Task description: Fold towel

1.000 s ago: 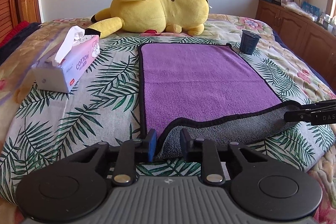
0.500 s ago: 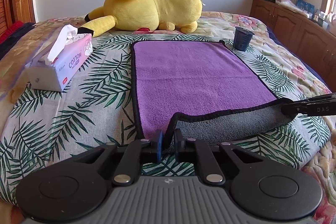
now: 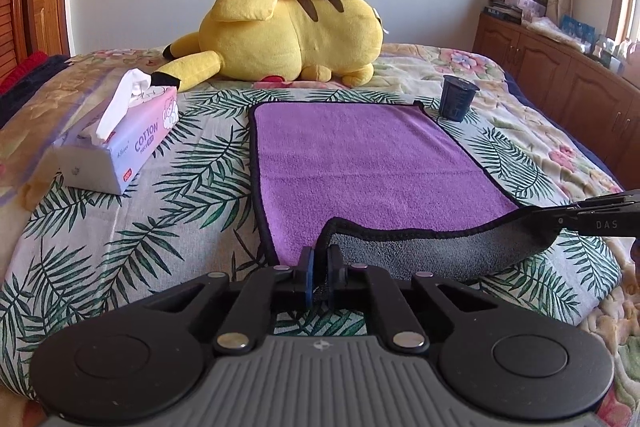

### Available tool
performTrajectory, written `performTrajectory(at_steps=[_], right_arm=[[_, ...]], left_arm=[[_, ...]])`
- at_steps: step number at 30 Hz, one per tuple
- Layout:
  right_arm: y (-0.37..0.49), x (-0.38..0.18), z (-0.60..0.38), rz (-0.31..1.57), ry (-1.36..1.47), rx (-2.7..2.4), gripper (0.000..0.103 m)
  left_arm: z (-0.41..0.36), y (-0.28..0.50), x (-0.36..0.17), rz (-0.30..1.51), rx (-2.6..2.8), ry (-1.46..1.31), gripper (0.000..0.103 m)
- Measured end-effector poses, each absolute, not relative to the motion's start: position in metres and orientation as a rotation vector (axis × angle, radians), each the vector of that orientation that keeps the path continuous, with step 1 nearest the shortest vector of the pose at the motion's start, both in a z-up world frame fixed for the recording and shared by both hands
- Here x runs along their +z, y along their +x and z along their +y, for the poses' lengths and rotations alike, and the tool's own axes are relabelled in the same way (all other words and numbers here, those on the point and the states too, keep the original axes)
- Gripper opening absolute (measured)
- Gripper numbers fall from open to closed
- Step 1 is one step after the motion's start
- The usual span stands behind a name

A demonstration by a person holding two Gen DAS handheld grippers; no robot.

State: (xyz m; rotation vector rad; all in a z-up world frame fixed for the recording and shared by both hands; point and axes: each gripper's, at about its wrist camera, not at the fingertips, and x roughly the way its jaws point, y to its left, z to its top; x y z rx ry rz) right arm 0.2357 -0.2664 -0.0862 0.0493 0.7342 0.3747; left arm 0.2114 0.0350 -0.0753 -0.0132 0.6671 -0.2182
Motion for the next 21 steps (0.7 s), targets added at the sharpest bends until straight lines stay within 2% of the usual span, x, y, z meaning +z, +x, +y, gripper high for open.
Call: performTrajectory(at_steps=[3,21], right_arm=[[0.236,-0.083,-0.267,0.719,0.055,0.377,0.005],[0.239,-0.073,-0.269,0.649,0.058,0.377,0.004]], left_arm=[[0.034,0.211,-0.073,0.659,-0.222,-0.01,0.0],[0.03,0.215,-0.057,0.603,-0.236,-0.004,0.0]])
